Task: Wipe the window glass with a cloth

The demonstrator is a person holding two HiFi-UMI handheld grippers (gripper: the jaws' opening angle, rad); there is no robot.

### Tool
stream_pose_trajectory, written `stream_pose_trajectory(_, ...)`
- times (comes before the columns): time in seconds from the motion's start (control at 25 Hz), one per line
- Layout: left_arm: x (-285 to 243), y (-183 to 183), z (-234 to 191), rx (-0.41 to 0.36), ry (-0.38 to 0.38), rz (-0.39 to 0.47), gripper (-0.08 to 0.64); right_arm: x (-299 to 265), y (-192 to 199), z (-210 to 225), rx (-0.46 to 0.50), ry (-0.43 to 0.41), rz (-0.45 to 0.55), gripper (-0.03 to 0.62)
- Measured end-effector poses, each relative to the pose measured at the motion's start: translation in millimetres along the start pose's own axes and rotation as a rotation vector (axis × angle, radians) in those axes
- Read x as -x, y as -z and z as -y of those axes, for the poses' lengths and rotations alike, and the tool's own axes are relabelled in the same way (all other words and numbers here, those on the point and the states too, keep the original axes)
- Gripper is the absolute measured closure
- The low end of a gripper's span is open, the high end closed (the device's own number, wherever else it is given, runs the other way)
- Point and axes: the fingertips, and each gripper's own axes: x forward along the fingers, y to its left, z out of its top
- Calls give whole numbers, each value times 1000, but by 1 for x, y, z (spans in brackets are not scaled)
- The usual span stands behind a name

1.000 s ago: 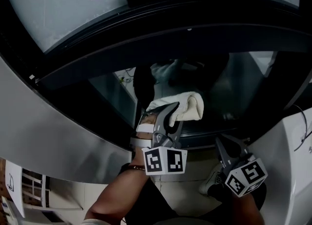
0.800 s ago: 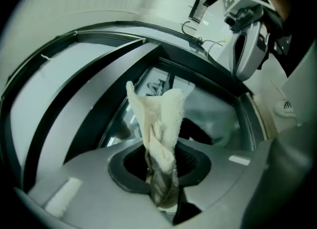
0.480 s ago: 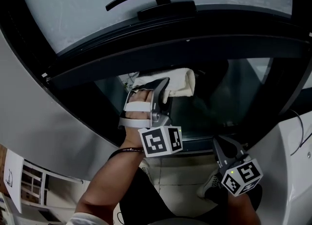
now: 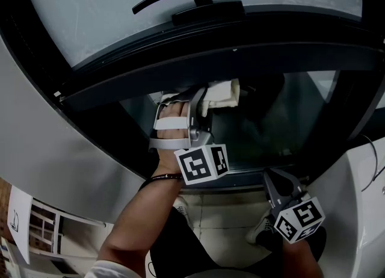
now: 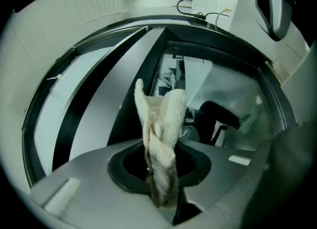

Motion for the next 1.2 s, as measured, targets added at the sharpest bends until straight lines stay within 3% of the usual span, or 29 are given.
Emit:
stream_pose_trajectory(0.8, -4, 12, 44, 161, 80, -5, 457, -14, 16, 11, -1, 10, -44, 591)
stream_pose_trajectory(1.2, 3, 27, 94, 188, 177, -37, 457, -21, 23, 12, 6, 9, -67, 591)
